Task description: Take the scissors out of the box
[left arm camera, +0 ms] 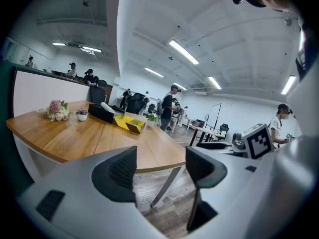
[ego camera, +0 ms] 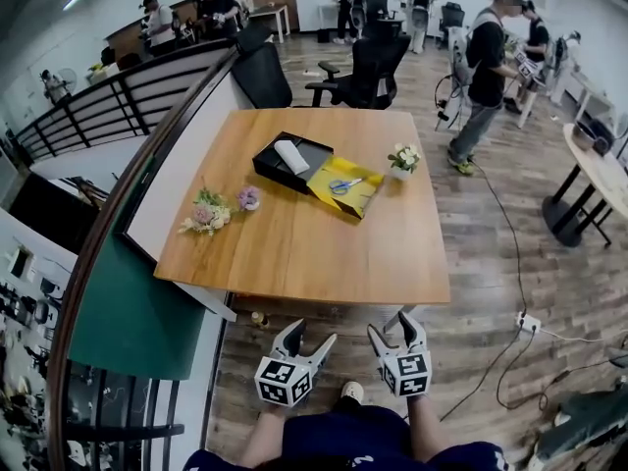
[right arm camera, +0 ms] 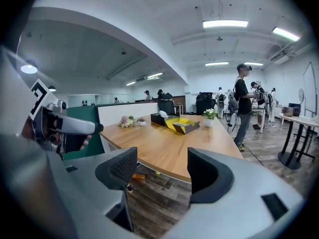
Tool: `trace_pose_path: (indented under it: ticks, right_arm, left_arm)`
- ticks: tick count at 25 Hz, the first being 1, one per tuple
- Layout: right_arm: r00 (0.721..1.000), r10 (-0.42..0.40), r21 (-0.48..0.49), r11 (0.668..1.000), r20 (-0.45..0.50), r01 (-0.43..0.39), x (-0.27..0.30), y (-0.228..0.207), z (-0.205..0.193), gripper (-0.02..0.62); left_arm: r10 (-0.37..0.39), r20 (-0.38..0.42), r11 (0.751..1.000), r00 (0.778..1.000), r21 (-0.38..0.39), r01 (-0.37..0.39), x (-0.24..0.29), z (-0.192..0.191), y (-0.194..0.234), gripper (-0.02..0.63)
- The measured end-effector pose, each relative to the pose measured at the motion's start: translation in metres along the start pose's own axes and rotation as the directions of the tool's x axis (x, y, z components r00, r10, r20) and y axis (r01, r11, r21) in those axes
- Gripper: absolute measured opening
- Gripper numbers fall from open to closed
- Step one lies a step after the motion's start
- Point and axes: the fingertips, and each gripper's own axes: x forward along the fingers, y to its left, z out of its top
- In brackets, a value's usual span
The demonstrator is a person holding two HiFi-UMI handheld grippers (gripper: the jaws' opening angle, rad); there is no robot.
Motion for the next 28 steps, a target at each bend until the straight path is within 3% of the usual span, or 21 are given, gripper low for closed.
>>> trace_pose_path:
  ticks: [9,19,28]
  right_arm:
    - [1.0,0.008,-0.005,1.0,-0.014,-0.008,0.012,-0.047,-0.002,0.305]
    - [0.999,0.006,0.013,1.0,-0.041,-0.005,0.017,-0.057,-0.009,0.305]
    - [0.995,-0.079,0.036,0.996,-0.056,0.081,0.047,-0.086,-0.004,0.307]
  left_arm:
    - [0.003,-0.005,1.0,1.0,-0.016,-0.003,0.052,0.003,-0.013,0.305]
    - [0.014,-0.032,0.999,0.999,-0.03,-0.015,0.066,-0.001,-0.007,0.305]
    - [-0.041,-0.051,0.999,0.998,-0.009,0.041,0.111,0.015,0.024,0.305]
